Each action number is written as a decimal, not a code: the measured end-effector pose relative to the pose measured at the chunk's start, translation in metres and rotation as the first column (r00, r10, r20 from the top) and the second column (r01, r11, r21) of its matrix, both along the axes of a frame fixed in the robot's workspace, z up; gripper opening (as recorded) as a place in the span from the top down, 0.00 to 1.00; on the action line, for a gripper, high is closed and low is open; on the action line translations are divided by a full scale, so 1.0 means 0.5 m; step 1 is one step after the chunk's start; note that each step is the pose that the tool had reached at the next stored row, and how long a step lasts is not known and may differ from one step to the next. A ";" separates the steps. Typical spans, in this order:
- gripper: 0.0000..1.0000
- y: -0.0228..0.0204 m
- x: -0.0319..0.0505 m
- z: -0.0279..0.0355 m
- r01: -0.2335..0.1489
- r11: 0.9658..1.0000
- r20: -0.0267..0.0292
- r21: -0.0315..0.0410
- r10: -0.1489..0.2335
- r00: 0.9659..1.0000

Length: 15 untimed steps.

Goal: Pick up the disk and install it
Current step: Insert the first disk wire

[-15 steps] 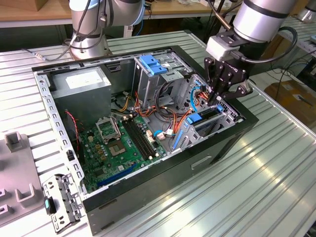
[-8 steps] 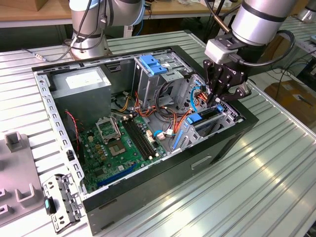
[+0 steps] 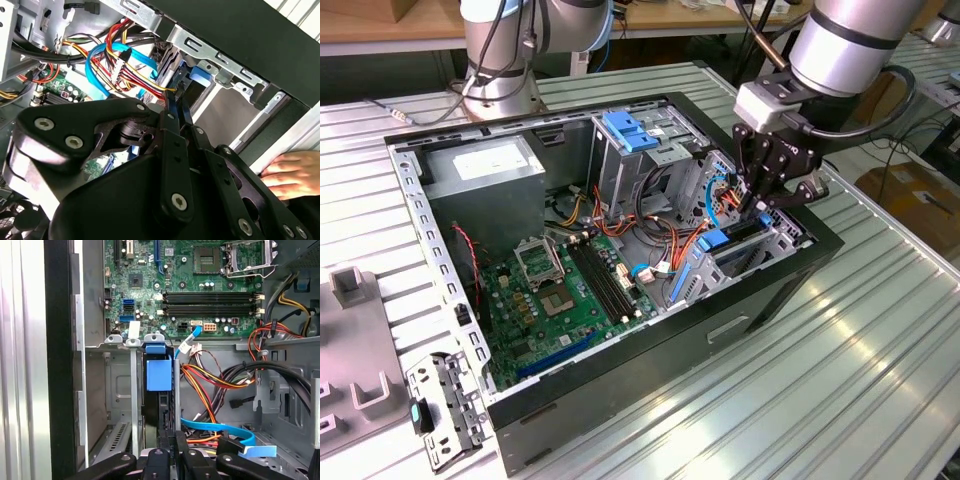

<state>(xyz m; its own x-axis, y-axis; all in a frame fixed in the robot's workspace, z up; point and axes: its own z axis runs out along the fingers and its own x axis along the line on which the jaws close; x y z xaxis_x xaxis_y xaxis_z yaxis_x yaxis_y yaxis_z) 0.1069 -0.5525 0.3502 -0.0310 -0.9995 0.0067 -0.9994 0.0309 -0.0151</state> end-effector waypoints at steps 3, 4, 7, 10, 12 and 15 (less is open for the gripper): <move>0.84 -0.0002 0.000 -0.003 0.000 1.000 0.000 0.000 0.000 1.000; 0.84 -0.0003 0.000 -0.005 0.000 1.000 0.000 0.000 0.000 1.000; 0.84 -0.0003 0.000 -0.009 0.000 1.000 0.000 0.000 0.000 1.000; 0.84 -0.0003 0.000 -0.011 0.000 1.000 0.000 0.000 0.000 1.000; 0.84 -0.0002 0.000 -0.012 0.000 1.000 0.000 0.000 0.000 1.000; 0.84 -0.0002 0.000 -0.006 0.000 1.000 0.000 0.001 0.000 1.000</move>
